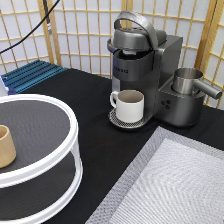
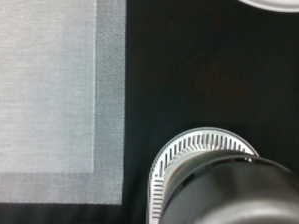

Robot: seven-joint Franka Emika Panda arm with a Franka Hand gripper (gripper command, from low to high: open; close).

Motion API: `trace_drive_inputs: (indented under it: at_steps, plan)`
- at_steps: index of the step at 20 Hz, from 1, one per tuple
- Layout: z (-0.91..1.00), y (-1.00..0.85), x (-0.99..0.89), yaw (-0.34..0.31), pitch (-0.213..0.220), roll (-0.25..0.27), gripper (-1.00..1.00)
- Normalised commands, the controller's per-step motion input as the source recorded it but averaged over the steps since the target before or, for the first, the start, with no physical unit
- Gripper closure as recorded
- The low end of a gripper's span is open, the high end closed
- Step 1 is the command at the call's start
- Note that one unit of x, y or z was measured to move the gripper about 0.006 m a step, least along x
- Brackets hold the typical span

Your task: Make coffee

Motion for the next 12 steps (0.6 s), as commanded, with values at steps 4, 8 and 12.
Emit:
trace_drive_inputs:
  at_steps: [4,8,12]
  plan:
    - [-0.73,0.09,-0.06,-0.008,0.000,-0.183,-1.00]
    - [-0.86,-0.06,0.00,0.002,0.000,-0.128,-1.00]
    - [-0.78,-0.33,0.00,0.005,0.000,-0.069,-1.00]
